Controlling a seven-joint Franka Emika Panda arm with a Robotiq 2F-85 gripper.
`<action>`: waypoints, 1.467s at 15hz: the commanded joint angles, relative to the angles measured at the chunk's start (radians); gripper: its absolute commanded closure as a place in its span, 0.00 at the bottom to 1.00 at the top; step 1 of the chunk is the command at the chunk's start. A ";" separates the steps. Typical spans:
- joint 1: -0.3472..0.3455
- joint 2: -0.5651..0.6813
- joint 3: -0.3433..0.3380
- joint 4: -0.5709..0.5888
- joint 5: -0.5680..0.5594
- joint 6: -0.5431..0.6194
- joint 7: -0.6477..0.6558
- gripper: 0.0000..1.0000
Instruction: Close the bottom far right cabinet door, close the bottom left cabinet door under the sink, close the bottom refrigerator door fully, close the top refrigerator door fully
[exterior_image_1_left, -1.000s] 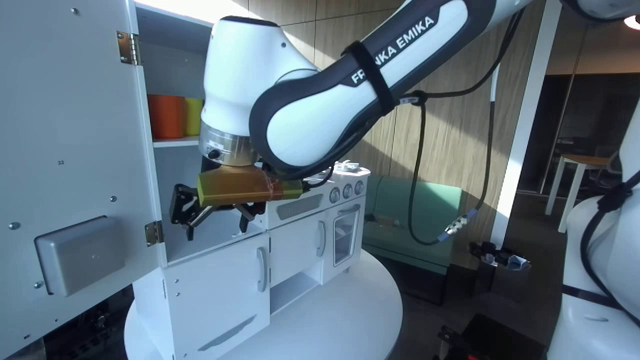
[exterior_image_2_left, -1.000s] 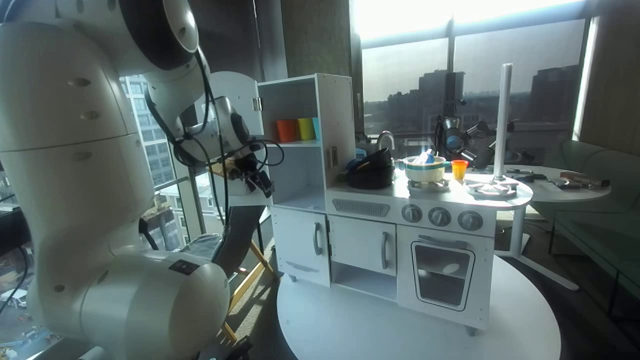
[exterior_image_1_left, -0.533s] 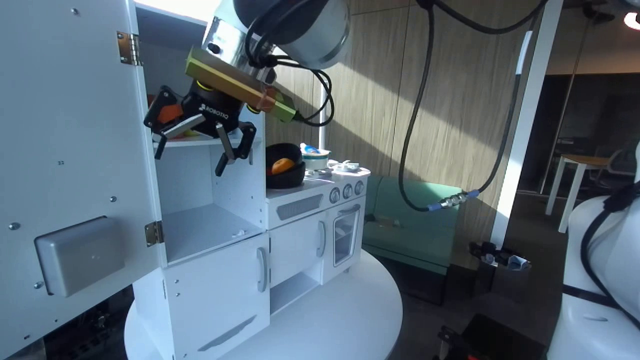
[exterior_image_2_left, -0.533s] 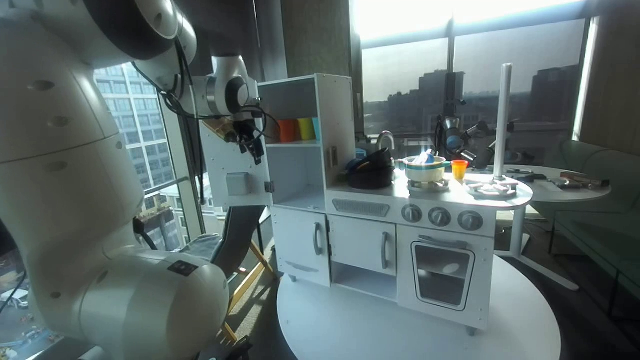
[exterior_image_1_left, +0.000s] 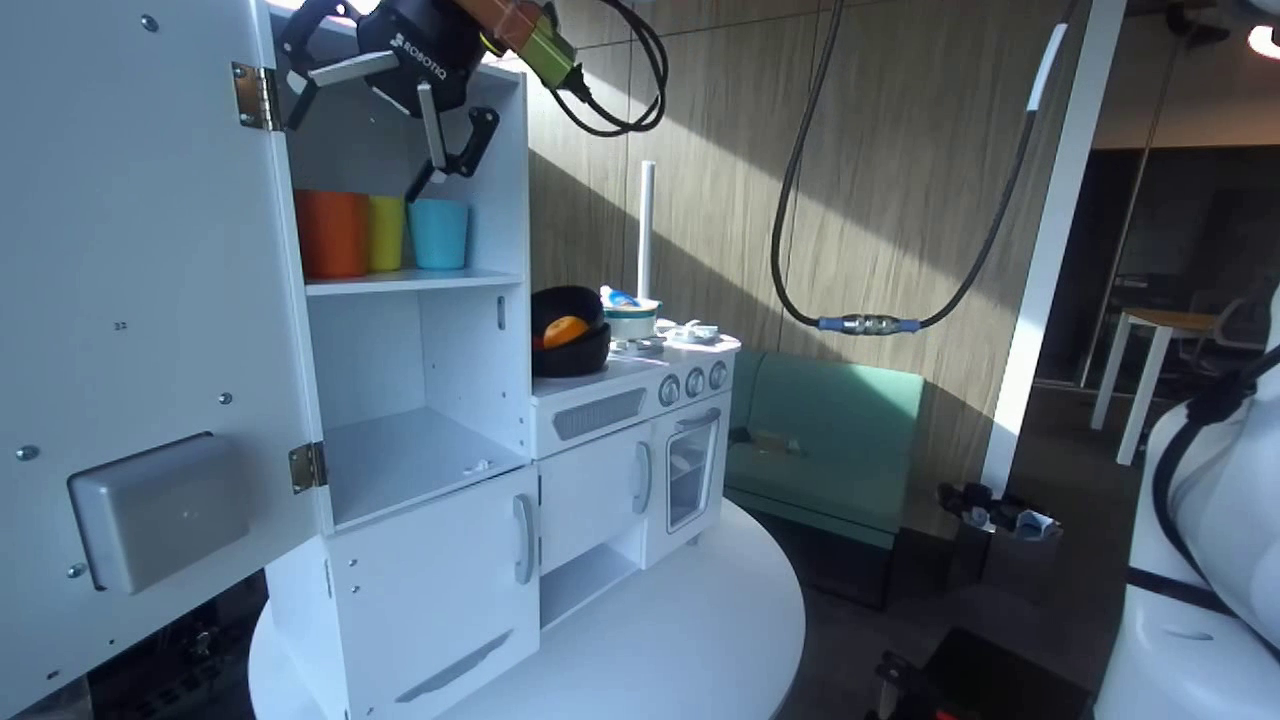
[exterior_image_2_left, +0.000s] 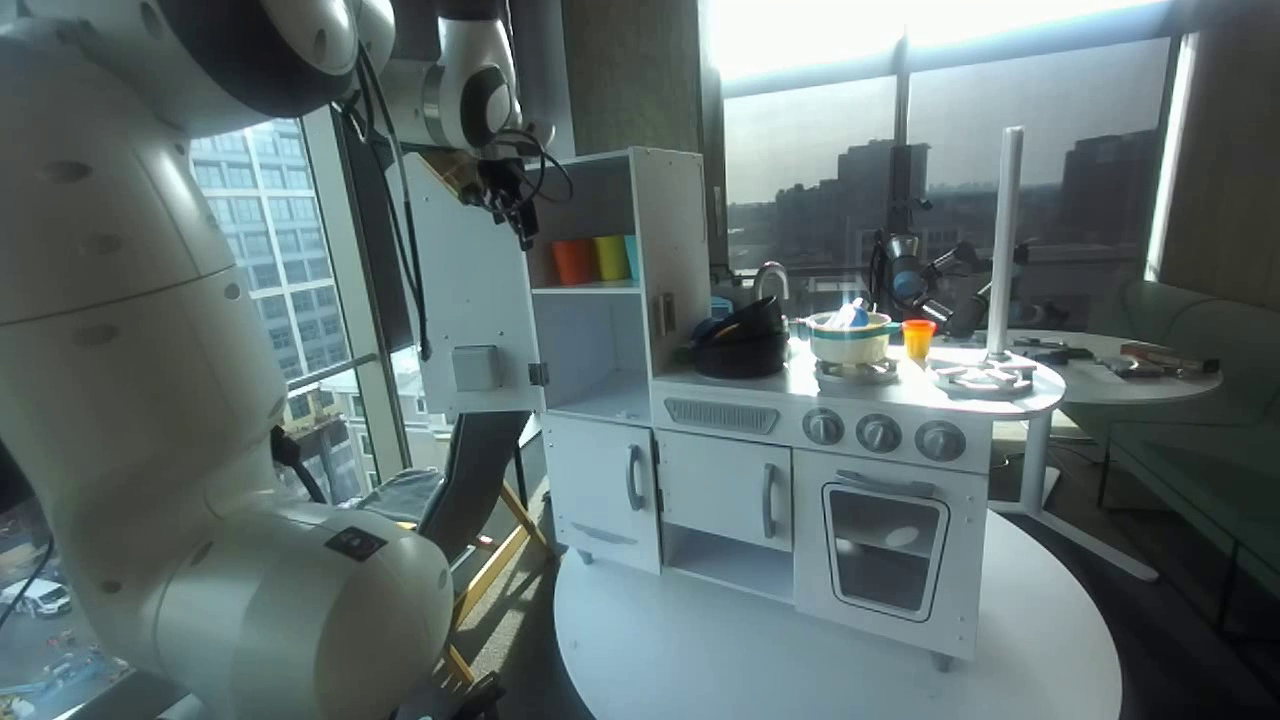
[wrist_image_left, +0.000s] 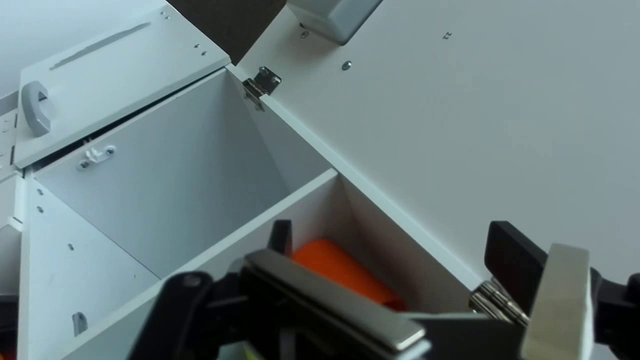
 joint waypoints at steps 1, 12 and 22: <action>-0.014 0.012 0.026 0.121 -0.005 0.014 0.023 0.00; -0.018 0.101 0.068 0.273 -0.168 0.285 0.036 0.00; 0.031 0.195 0.070 0.365 -0.070 0.394 -0.210 0.00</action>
